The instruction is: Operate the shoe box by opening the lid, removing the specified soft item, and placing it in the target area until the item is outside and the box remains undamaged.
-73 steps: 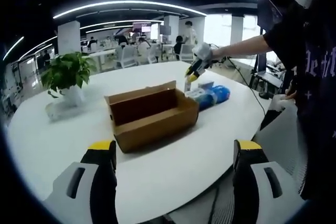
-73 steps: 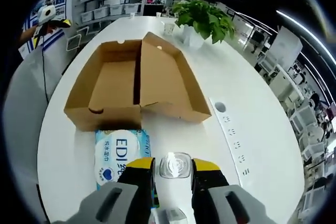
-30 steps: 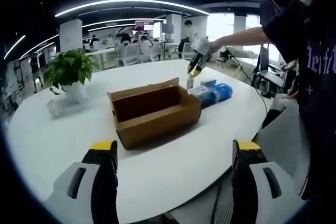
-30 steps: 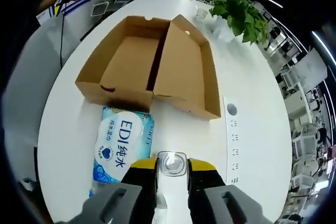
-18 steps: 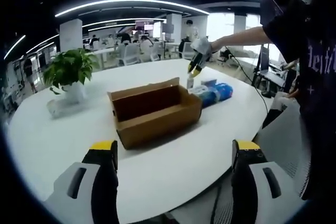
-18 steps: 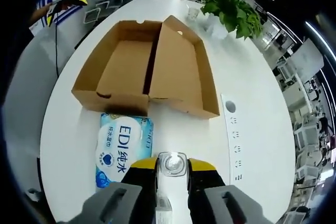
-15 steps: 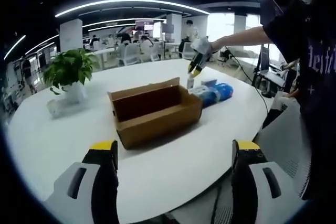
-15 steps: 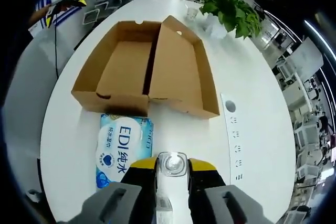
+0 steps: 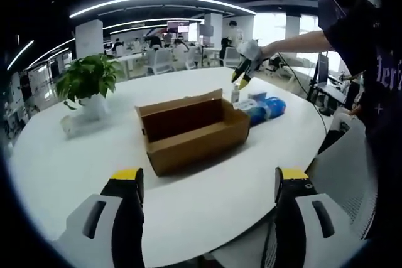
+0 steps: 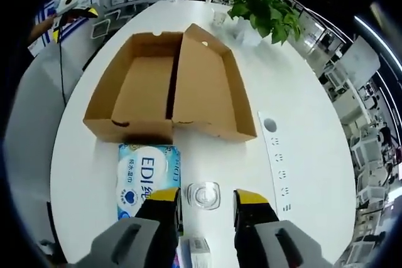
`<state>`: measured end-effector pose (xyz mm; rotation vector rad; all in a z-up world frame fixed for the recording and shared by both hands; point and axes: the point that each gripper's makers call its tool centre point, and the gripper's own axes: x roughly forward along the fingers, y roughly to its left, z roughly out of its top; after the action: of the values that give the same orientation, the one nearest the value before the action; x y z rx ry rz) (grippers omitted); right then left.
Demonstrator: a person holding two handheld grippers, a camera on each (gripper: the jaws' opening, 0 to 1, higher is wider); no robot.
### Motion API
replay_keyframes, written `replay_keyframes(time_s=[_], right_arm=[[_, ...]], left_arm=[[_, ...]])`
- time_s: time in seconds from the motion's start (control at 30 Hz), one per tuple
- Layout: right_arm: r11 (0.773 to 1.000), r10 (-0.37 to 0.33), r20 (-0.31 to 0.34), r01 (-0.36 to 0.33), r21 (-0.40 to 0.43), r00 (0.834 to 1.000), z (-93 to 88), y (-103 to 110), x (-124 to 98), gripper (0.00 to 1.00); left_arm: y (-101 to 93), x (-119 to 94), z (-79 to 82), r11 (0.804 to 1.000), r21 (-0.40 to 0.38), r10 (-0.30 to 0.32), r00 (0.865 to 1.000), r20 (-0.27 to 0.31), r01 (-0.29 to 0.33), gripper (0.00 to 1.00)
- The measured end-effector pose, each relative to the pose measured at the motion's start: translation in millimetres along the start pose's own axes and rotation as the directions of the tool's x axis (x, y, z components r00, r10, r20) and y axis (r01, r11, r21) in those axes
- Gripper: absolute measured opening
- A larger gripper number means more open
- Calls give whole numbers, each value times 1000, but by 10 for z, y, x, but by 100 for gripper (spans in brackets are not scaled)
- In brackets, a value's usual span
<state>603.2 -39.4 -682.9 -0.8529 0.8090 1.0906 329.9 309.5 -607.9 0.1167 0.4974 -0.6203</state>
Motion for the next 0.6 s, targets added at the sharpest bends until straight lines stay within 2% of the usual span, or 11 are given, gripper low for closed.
replay_keyframes(time_s=[0.23, 0.37, 0.6], right_arm=[[996, -16, 43, 13, 83, 999, 57, -59, -30, 37], [987, -20, 71, 9, 158, 997, 97, -79, -51, 42], [974, -21, 98, -2, 227, 995, 132, -142, -29, 47]], left_arm=[[97, 104, 41, 1000, 4, 9, 1000, -25, -9, 83], [132, 175, 73, 1000, -3, -1, 1000, -28, 1, 83], [204, 329, 110, 1000, 5, -10, 999, -39, 10, 85]])
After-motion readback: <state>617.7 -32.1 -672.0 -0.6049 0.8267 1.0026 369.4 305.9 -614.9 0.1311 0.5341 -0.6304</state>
